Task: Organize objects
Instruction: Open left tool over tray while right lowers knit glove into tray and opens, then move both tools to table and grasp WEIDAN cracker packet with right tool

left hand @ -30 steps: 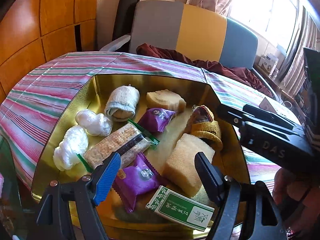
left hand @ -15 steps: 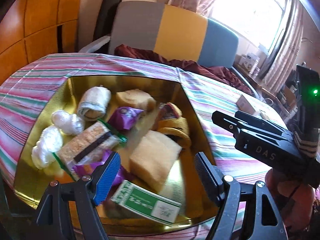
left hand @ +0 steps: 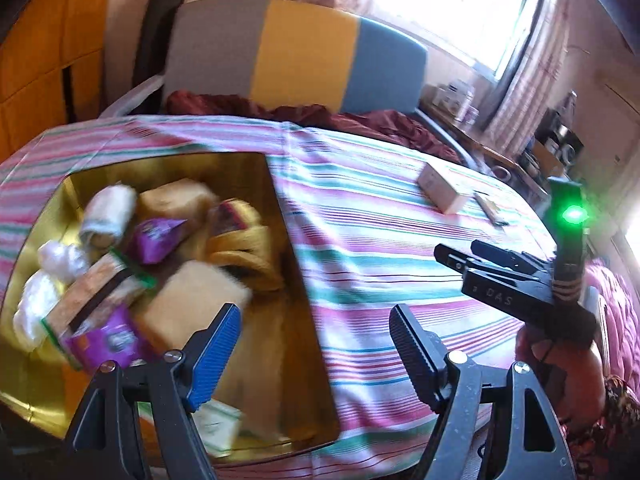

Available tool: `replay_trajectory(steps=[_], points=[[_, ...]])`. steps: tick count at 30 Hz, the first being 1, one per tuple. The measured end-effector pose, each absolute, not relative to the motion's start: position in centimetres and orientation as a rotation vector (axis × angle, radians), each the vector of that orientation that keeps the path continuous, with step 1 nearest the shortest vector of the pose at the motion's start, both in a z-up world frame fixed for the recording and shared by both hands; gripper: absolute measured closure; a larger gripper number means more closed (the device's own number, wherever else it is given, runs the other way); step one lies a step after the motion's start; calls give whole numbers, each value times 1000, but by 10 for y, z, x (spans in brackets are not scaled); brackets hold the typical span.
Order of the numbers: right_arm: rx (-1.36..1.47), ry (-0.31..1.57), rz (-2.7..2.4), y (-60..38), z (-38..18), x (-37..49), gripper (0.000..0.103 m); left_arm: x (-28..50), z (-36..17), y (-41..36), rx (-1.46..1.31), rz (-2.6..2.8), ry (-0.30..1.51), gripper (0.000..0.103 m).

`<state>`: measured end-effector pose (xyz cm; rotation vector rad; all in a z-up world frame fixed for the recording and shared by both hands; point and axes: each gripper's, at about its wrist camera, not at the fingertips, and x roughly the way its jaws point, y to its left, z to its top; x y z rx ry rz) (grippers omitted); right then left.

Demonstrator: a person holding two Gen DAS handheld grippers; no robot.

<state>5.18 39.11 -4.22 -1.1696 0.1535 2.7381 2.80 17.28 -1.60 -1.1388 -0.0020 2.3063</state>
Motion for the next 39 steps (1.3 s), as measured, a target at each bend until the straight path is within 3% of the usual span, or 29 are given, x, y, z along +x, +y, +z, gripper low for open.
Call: replay_trajectory(steps=[16,21,33,36,39], points=[[-1203,175,2436,566,-65,68,32,53,-36,274,-1161,2106,187,25],[-1119,162,2382,625,-49,63,25,58,-42,289,-1164,2088,217,25],[-1117,277,2268,725,-71,0,25,44,-50,302,-1219,2108,205,25],[-1154,324,2270,734,-83,-14,27,40,-52,303,-1231,2117,202,25],[-1199,292,2273,736,-90,-24,35,35,-54,308,-1243,2120,186,25]])
